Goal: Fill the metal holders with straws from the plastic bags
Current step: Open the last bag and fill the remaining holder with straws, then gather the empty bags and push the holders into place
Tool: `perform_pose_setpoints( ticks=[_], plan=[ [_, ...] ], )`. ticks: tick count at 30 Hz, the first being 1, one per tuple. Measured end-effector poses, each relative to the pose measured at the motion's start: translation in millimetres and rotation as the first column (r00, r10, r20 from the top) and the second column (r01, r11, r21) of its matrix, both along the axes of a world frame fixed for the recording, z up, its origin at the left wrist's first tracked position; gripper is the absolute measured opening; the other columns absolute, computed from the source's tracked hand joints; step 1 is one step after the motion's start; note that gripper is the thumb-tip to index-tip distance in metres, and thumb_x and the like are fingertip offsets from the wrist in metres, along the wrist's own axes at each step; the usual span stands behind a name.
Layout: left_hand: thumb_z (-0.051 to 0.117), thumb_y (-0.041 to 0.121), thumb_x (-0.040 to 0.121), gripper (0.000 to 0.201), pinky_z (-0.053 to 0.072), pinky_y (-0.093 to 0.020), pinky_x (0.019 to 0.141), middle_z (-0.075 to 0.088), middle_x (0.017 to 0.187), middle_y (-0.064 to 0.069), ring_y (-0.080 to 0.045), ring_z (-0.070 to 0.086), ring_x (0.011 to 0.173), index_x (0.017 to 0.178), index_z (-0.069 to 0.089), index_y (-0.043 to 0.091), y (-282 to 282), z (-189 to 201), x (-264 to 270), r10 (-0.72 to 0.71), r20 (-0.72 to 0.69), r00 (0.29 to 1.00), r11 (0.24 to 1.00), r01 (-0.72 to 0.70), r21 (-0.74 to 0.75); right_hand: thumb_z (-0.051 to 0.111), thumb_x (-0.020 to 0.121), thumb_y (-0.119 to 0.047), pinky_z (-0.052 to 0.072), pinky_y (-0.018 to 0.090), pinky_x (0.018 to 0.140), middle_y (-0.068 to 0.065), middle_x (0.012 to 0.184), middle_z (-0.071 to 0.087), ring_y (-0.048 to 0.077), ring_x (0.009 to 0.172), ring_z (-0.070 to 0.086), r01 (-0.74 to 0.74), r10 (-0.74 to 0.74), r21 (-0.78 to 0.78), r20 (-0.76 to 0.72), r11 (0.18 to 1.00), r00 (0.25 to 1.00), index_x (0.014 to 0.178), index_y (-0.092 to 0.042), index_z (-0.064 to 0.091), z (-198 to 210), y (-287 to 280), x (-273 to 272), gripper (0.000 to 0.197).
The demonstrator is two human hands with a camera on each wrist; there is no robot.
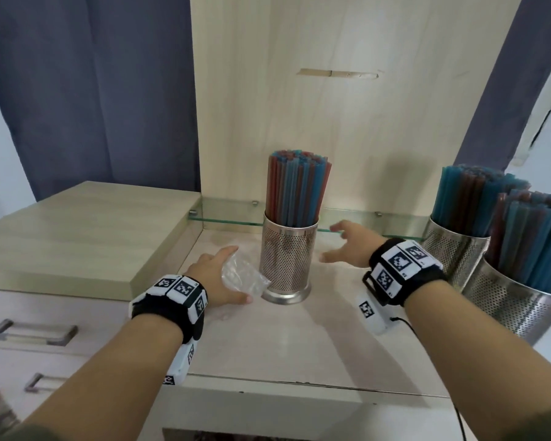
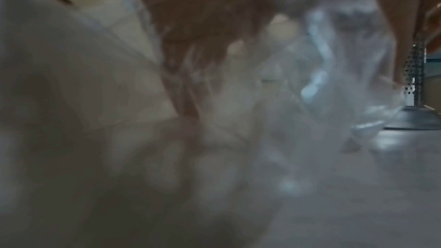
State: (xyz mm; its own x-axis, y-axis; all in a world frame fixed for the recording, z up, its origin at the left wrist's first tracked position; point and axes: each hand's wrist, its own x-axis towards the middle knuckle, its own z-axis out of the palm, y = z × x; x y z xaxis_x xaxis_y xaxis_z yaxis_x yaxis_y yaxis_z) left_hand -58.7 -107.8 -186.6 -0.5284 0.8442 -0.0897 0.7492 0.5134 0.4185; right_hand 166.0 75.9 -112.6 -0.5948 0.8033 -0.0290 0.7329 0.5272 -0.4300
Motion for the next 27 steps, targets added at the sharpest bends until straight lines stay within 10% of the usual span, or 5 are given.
perform_pose_setpoints(
  ticks=[9, 14, 20, 27],
  plan=[
    [0.081, 0.065, 0.057, 0.119, 0.042, -0.041, 0.103, 0.036, 0.145, -0.008, -0.031, 0.045, 0.13, 0.149, 0.007, 0.048, 2, -1, 0, 0.008, 0.003, 1.0, 1.0, -0.008, -0.018, 0.078, 0.08, -0.044, 0.041, 0.04, 0.108, 0.006, 0.145, 0.051, 0.029, 0.129, 0.052, 0.064, -0.045, -0.05, 0.315, 0.997, 0.948, 0.154, -0.029, 0.023, -48, 35, 11, 0.094],
    [0.082, 0.063, 0.058, 0.118, 0.042, -0.039, 0.102, 0.038, 0.144, -0.008, -0.031, 0.046, 0.129, 0.149, 0.008, 0.048, 3, -2, 0, 0.02, 0.019, 1.0, 1.0, -0.02, 0.006, 0.069, 0.088, -0.047, 0.036, 0.035, 0.112, 0.002, 0.144, 0.052, 0.024, 0.133, 0.049, -0.047, 0.007, 0.079, 0.442, 0.996, 0.897, 0.146, -0.021, 0.045, -41, 36, 4, 0.068],
    [0.083, 0.061, 0.058, 0.119, 0.042, -0.038, 0.102, 0.038, 0.144, -0.009, -0.031, 0.047, 0.129, 0.15, 0.008, 0.046, 1, 0, 2, 0.025, 0.033, 0.999, 1.0, -0.026, 0.015, 0.069, 0.085, -0.052, 0.034, 0.041, 0.114, 0.007, 0.162, 0.021, 0.031, 0.139, 0.041, -0.099, 0.006, 0.21, 0.405, 0.973, 0.914, 0.148, -0.032, 0.039, -38, 35, -1, 0.073],
    [0.084, 0.059, 0.06, 0.12, 0.04, -0.036, 0.103, 0.039, 0.145, -0.01, -0.029, 0.045, 0.131, 0.151, 0.009, 0.041, 1, 0, 1, 0.026, 0.05, 0.998, 0.999, -0.028, 0.044, 0.055, 0.098, -0.035, 0.032, 0.032, 0.112, 0.004, 0.154, 0.041, 0.024, 0.14, 0.04, -0.148, 0.085, 0.076, 0.534, 0.986, 0.841, 0.152, -0.018, 0.036, -48, 25, 9, 0.059]
  ],
)
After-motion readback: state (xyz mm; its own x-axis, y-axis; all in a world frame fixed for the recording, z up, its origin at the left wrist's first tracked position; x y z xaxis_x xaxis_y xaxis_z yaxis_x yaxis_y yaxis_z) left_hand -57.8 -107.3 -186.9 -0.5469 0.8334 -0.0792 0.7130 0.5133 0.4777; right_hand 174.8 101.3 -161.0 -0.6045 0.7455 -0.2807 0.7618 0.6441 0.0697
